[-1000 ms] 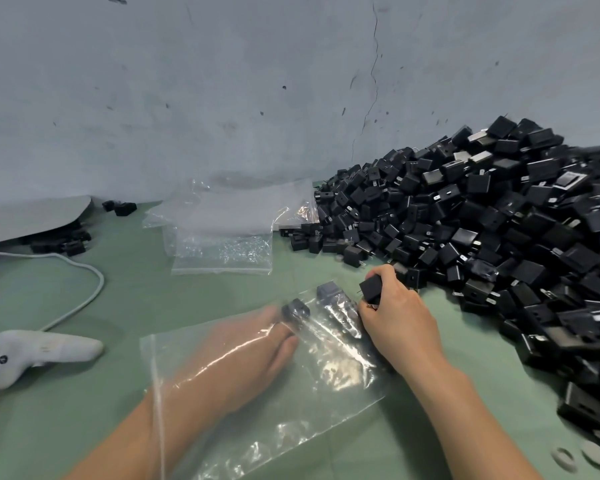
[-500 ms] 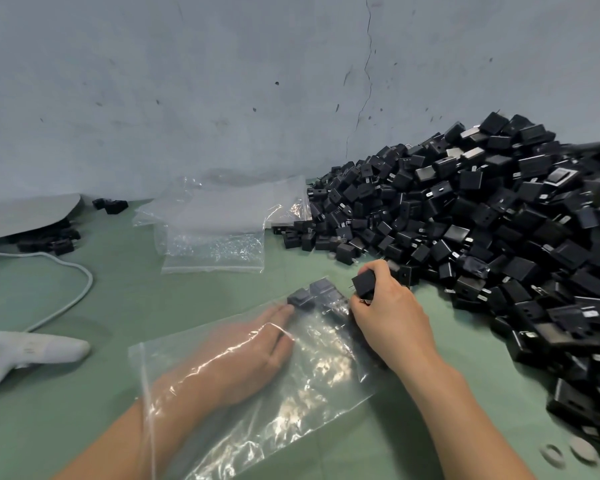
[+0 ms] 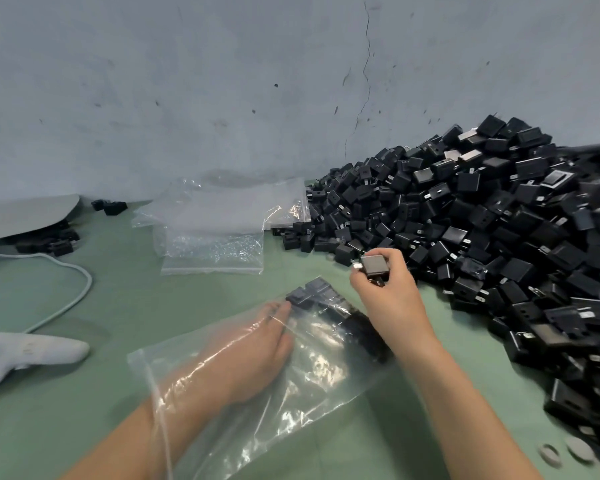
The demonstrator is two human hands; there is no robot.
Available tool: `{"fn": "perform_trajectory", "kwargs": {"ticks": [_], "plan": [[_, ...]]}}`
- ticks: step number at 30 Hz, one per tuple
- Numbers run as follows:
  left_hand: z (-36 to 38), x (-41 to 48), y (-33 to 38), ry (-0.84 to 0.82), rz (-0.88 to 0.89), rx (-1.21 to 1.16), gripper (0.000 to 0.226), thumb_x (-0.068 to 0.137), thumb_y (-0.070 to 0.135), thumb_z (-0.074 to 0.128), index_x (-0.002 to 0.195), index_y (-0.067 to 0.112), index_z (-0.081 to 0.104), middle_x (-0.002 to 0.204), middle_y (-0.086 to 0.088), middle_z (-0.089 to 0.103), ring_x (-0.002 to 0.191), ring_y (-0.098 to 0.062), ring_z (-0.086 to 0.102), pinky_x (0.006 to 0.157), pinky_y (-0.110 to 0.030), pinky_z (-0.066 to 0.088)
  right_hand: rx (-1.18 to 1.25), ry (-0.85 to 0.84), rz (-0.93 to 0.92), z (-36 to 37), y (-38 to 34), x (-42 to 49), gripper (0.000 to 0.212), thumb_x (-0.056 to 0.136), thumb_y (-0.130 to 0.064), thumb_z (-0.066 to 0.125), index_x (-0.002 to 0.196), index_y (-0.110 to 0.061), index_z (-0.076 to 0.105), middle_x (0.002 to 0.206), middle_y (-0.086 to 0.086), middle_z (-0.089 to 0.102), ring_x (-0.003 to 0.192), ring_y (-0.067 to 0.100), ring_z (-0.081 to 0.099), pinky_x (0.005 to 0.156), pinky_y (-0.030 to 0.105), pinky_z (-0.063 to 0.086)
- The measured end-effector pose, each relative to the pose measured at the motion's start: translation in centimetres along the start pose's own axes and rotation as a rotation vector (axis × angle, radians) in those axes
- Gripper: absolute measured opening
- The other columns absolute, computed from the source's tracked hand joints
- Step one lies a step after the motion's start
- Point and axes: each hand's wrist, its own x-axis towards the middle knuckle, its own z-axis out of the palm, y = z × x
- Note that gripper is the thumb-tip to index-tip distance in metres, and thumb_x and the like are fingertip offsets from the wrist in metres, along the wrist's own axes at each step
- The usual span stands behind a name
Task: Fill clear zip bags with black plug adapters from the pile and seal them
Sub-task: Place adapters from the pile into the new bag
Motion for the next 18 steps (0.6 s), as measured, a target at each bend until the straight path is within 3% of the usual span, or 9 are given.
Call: {"fn": "perform_trajectory", "kwargs": {"ticks": [3,4,5,7,9,11,12,15,18], "plan": [[-0.8,-2.8,0.6,0.174,0.054,-0.178,0.035,0.107,0.028,0.035,0.141,0.036,0.043,0.145,0.022,0.040,0.122,0.019,0.039,0.100,0.003,0.021,0.459,-0.042,0.177,-0.2,-1.1,-0.2,0.023,0.090,-0.021,0.067,0.109,-0.029,0.057,0.081,0.001,0.066,0.078,0.015,0.060,0.059,0.030,0.046],[-1.1,-4.1,0.5,0.251,0.065,-0.258,0.032,0.106,0.024,0.041,0.131,0.041,0.053,0.140,0.027,0.045,0.118,0.022,0.042,0.096,0.005,0.024,0.589,-0.063,0.234,-0.3,-1.4,-0.4,0.023,0.090,-0.018,0.066,0.111,-0.021,0.058,0.080,0.003,0.066,0.079,0.018,0.061,0.057,0.030,0.046],[-1.4,-5.4,0.0,0.320,0.065,-0.324,0.032,0.104,0.019,0.048,0.120,0.041,0.064,0.133,0.027,0.055,0.116,0.019,0.048,0.096,0.001,0.030,0.693,-0.088,0.285,-0.2,-1.5,-0.6,0.022,0.091,-0.017,0.066,0.111,-0.014,0.058,0.079,0.006,0.065,0.078,0.019,0.062,0.055,0.030,0.046],[-2.6,-7.8,-1.8,0.340,0.043,-0.466,0.031,0.094,0.001,0.060,0.098,0.025,0.079,0.117,0.007,0.072,0.106,0.003,0.064,0.094,-0.012,0.044,0.861,-0.151,0.373,0.1,-1.8,-1.4,0.016,0.092,-0.017,0.064,0.106,-0.009,0.058,0.081,0.012,0.064,0.075,0.021,0.061,0.055,0.030,0.045],[-4.4,-9.9,-3.2,0.308,-0.030,-0.566,0.029,0.085,-0.013,0.063,0.078,0.009,0.080,0.090,-0.014,0.076,0.081,-0.016,0.072,0.076,-0.020,0.055,0.995,-0.196,0.449,0.6,-2.2,-2.4,0.011,0.092,-0.017,0.063,0.095,-0.007,0.060,0.082,0.016,0.065,0.079,0.023,0.061,0.054,0.029,0.045],[-6.1,-12.0,-4.8,0.410,-0.169,-0.566,0.044,0.082,-0.019,0.051,0.054,0.010,0.070,0.063,-0.010,0.071,0.058,-0.029,0.063,0.056,-0.023,0.051,1.067,-0.218,0.492,0.9,-2.9,-3.7,0.009,0.089,-0.017,0.065,0.087,-0.008,0.062,0.081,0.015,0.068,0.085,0.026,0.063,0.053,0.028,0.046],[-6.9,-12.9,-5.6,0.510,-0.228,-0.604,0.050,0.080,-0.023,0.043,0.048,0.010,0.061,0.055,-0.007,0.065,0.051,-0.027,0.057,0.047,-0.021,0.044,1.097,-0.236,0.495,1.1,-3.4,-4.3,0.009,0.085,-0.016,0.067,0.085,-0.008,0.063,0.082,0.016,0.069,0.084,0.026,0.064,0.054,0.028,0.046],[-8.8,-15.0,-6.6,0.772,-0.304,-0.708,0.051,0.088,-0.020,0.038,0.053,0.012,0.057,0.049,-0.003,0.059,0.038,-0.009,0.049,0.035,-0.014,0.036,1.172,-0.317,0.485,1.5,-4.8,-5.7,0.011,0.077,-0.016,0.071,0.080,-0.006,0.073,0.092,0.016,0.068,0.080,0.026,0.069,0.054,0.028,0.047],[-8.0,-15.0,-3.7,0.825,-0.202,-0.832,0.048,0.088,-0.023,0.034,0.065,0.011,0.059,0.055,0.000,0.060,0.042,-0.010,0.051,0.038,-0.014,0.038,1.149,-0.424,0.451,2.8,-6.3,-7.5,0.030,0.078,-0.016,0.072,0.105,-0.003,0.068,0.100,0.015,0.067,0.084,0.027,0.069,0.053,0.029,0.048]]}}
